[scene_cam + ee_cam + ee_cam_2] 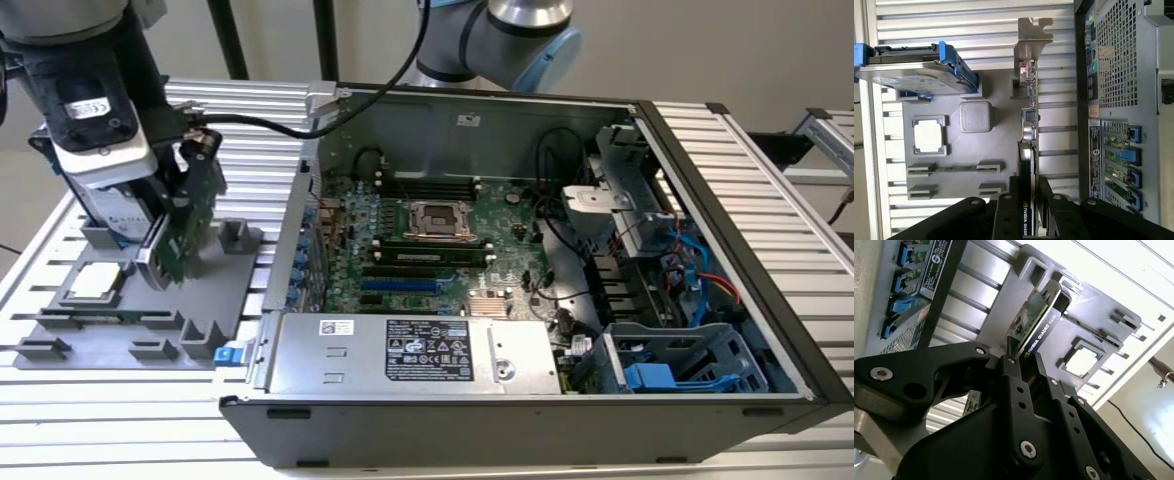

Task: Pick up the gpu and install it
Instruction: 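Pick up the gpu and move the gpu toward the slot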

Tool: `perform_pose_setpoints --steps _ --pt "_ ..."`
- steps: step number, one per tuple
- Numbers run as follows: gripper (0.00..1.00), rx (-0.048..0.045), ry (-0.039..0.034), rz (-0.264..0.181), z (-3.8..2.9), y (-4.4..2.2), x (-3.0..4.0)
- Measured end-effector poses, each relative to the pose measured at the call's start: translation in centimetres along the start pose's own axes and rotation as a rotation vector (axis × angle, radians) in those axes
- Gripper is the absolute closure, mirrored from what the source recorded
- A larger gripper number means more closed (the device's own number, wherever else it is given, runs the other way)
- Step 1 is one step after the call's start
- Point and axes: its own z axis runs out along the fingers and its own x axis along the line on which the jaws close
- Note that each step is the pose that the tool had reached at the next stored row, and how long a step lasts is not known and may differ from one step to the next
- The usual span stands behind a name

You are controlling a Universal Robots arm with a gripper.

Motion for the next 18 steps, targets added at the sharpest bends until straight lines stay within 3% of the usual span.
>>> perform_pose_setpoints --steps 10,18 --pt "1.00 0.0002 0.0003 -0.008 -1.69 0.06 0.01" --pt "1.00 0.0001 0.0003 -0.009 -1.97 0.07 0.01"
